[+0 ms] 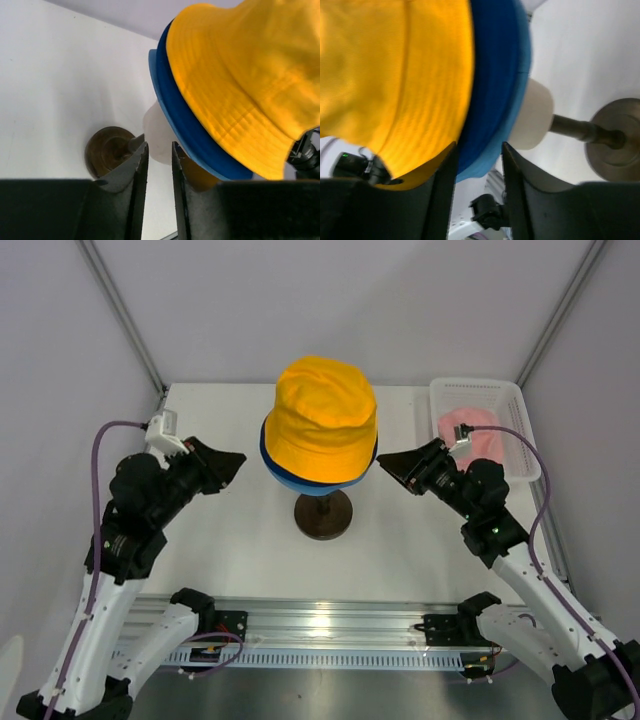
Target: Stack the hats
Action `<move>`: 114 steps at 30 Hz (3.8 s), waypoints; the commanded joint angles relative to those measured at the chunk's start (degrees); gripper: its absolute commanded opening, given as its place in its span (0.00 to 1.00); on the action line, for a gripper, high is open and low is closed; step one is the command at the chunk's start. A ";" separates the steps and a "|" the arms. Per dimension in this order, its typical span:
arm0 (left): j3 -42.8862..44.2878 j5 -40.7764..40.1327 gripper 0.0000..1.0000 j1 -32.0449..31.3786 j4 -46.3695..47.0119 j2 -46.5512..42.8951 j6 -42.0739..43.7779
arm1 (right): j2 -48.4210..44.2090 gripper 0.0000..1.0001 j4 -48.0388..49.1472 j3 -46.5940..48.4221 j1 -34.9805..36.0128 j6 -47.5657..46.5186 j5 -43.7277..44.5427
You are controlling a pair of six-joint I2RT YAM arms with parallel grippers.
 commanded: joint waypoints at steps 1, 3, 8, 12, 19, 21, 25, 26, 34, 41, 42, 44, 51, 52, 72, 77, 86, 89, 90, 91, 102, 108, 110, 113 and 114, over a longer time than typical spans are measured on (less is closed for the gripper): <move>-1.87 0.25 0.29 0.40 2.14 -4.43 -5.16 | -3.48 0.45 4.32 -0.89 0.40 8.25 -2.52; -2.84 0.60 0.37 0.40 3.11 -7.25 -7.18 | -4.97 0.58 8.46 -3.01 1.19 14.56 -2.43; -3.98 2.09 0.41 0.40 3.55 -7.96 -8.41 | -6.64 0.62 13.93 -4.87 6.19 20.75 1.86; -5.04 4.47 0.41 0.31 6.36 -7.87 -9.38 | -7.88 0.63 14.72 -4.60 11.56 22.25 8.70; -5.04 4.99 0.42 0.40 7.95 -6.91 -9.38 | -3.40 0.62 16.38 -1.70 20.09 20.93 13.56; -4.95 5.00 0.42 0.31 7.95 -6.82 -9.21 | -1.21 0.60 17.79 -1.44 21.41 20.84 14.00; -4.95 4.73 0.42 0.40 7.51 -7.17 -8.59 | 0.91 0.50 20.07 -0.65 22.38 20.49 15.14; -4.86 4.56 0.42 0.40 7.33 -7.52 -8.33 | 1.00 0.48 20.52 -0.65 22.55 20.40 16.01; -4.95 3.33 0.42 0.31 6.72 -8.31 -8.07 | -0.84 0.36 20.61 -0.91 23.61 19.17 20.68; -5.04 3.41 0.42 0.40 7.24 -7.88 -8.42 | -1.20 0.07 18.68 -1.00 23.70 18.82 20.51; -4.95 3.41 0.42 0.40 7.24 -7.87 -8.42 | -1.20 0.04 17.63 -1.00 23.70 18.56 20.33; -4.77 3.15 0.42 0.31 7.24 -7.79 -8.42 | -1.46 0.00 15.43 -1.08 23.70 17.60 19.98; -3.72 1.83 0.42 0.40 7.42 -7.09 -7.89 | -3.13 0.00 9.19 -6.27 23.79 17.86 21.21; -3.11 1.75 0.43 0.40 7.51 -6.82 -7.80 | -3.13 0.00 8.92 -6.71 23.79 17.68 21.47; 0.05 -2.12 0.43 0.40 5.67 -5.33 -4.65 | -7.60 0.68 -13.74 4.87 18.96 1.78 23.06; 1.38 -6.76 0.48 0.40 2.77 -4.01 -1.83 | -11.04 0.92 -30.08 12.26 10.62 -10.49 25.07; -1.61 -4.86 0.70 4.51 2.85 -1.02 -1.03 | 3.09 0.99 -37.32 20.53 -19.07 -28.99 15.27; -2.58 -1.34 0.72 7.42 3.64 -0.67 -0.69 | 11.52 0.99 -32.58 20.62 -31.82 -30.04 5.32; -2.75 -0.46 0.72 7.86 3.82 -0.41 -0.34 | 15.46 0.99 -31.35 20.88 -33.94 -30.31 4.52; -2.93 -0.54 0.72 8.22 3.82 -0.23 0.02 | 17.42 0.99 -29.25 21.23 -35.61 -31.70 4.60; -5.74 1.57 0.72 11.47 6.19 3.81 3.71 | 44.23 0.77 -23.70 30.20 -41.25 -38.22 9.78; -6.18 1.57 0.72 12.09 7.16 5.04 6.26 | 50.03 0.75 -20.96 32.39 -40.20 -40.50 15.93; -6.18 2.01 0.72 12.61 7.33 5.40 6.96 | 51.53 0.71 -20.79 34.06 -40.20 -41.03 17.07; -6.27 3.24 0.72 13.49 7.51 5.92 7.14 | 54.26 0.61 -20.09 35.64 -40.02 -41.47 19.17; -6.27 3.93 0.72 13.76 7.86 6.10 7.14 | 54.78 0.58 -19.13 35.91 -40.02 -41.47 19.36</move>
